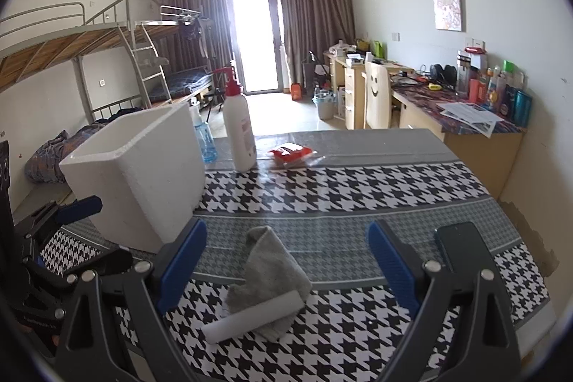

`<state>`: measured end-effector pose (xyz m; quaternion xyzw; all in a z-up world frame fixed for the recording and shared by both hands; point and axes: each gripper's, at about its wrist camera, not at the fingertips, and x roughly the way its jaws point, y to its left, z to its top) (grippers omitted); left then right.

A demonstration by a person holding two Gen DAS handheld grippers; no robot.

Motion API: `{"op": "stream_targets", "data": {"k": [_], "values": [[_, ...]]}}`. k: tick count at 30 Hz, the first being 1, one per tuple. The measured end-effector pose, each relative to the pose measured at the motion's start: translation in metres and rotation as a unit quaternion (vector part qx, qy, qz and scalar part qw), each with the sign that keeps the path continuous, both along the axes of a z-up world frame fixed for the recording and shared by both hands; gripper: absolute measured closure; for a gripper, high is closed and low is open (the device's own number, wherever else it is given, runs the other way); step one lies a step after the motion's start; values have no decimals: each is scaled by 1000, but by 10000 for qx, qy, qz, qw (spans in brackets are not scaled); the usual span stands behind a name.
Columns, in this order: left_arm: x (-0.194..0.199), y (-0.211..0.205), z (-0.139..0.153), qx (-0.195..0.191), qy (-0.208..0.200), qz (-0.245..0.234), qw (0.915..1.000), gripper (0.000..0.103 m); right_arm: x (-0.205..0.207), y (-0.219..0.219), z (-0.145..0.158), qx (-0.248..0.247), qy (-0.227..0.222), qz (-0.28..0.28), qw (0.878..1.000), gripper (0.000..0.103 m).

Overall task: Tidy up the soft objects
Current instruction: 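Reach the left tool to the white stick on the grey cloth and close on it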

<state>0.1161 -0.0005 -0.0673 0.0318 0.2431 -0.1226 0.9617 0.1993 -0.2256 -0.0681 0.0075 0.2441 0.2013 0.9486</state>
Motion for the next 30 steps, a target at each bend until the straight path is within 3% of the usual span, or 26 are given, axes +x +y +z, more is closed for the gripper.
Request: {"op": "stream_targets", "data": {"k": [25,30], "values": [[0,-42,-35,311,560,-764,9950,1,-19,-28,-21,117,277,-445,9986,9],[4,-50,-46,365,806,-909,9919,9,-19,-32,-28,115,359,-519,9979,9]]}}
